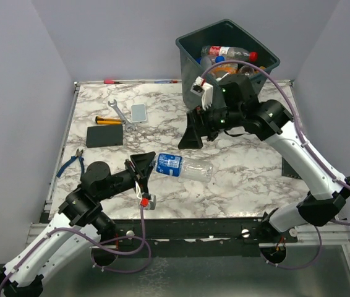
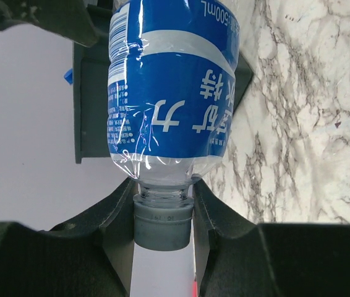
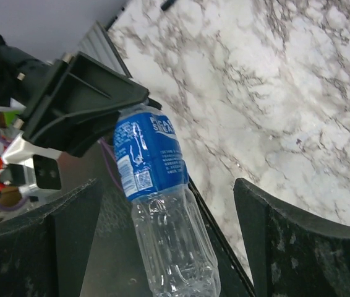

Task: Put the plastic bottles in the bin
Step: Place the plastic bottle in the trash bin.

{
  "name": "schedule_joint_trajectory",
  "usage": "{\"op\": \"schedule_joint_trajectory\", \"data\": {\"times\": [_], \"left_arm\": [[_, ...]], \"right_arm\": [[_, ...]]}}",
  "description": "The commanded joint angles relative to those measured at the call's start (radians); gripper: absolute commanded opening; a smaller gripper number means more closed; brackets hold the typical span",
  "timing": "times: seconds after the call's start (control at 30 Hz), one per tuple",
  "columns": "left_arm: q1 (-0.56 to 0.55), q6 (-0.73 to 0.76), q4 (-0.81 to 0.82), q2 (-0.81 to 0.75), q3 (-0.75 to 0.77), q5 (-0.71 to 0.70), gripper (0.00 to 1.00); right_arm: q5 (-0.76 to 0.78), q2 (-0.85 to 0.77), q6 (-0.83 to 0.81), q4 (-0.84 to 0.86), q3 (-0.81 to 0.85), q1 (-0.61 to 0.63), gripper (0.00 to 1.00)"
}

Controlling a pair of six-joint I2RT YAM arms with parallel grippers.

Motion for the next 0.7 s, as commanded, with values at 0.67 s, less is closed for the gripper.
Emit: {"op": "schedule_joint_trajectory", "data": {"times": [0.67], "left_arm": [[-0.003, 0.115, 0.014, 0.068, 0.071, -0.004, 0.00]], "right_arm": [[0.124, 0.162, -0.192, -0.012, -0.068, 0.198, 0.88]]}}
